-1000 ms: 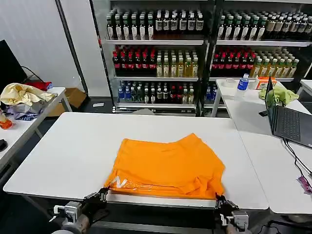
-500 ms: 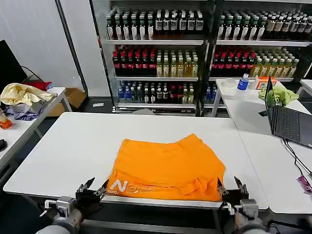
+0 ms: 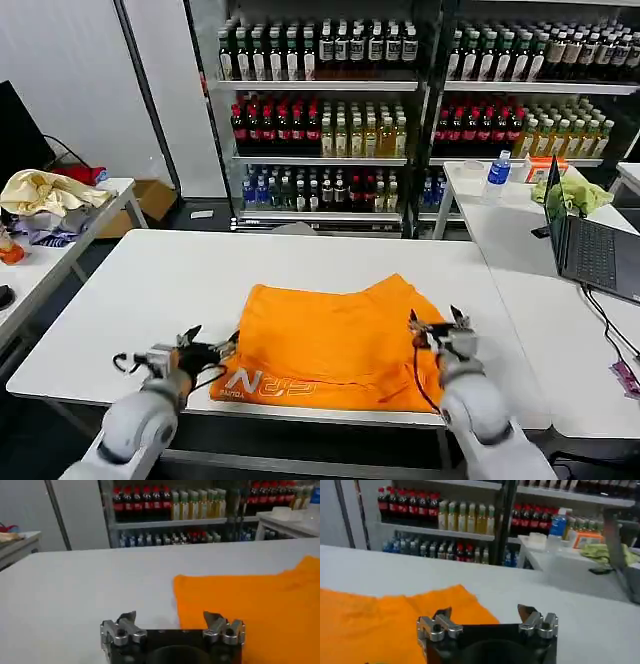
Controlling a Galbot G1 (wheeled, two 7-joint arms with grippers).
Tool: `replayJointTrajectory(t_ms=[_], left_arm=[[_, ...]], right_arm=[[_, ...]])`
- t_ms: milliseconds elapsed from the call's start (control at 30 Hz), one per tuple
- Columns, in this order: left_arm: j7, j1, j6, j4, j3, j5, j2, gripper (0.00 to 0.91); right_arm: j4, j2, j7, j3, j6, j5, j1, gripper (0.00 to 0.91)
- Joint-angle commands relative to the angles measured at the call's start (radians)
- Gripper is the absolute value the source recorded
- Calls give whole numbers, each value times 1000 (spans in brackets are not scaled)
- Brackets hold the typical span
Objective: Fold and organize the clothes.
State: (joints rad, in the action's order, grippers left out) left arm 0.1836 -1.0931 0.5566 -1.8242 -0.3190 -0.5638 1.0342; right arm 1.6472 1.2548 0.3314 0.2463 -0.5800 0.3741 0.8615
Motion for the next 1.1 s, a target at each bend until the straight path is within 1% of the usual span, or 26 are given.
replayJointTrajectory(t_ms=[33, 167, 400, 633, 1100], left_arm=[[5, 368, -12, 350, 182, -6, 57, 907], [4, 408, -25, 409, 197, 5, 75, 907], [-1, 446, -40, 475, 215, 8, 79, 907], [-9, 459, -48, 524, 221, 8, 92, 907], [-16, 502, -48, 592, 239, 13, 160, 907]], right_arm=[[-328, 50, 9, -71, 1, 26, -286, 907], [-399, 79, 10, -68, 1, 26, -317, 907], [-464, 106, 7, -59, 1, 23, -329, 907], [-499, 121, 5, -52, 2, 22, -330, 907], [-542, 153, 0, -45, 2, 12, -329, 907]])
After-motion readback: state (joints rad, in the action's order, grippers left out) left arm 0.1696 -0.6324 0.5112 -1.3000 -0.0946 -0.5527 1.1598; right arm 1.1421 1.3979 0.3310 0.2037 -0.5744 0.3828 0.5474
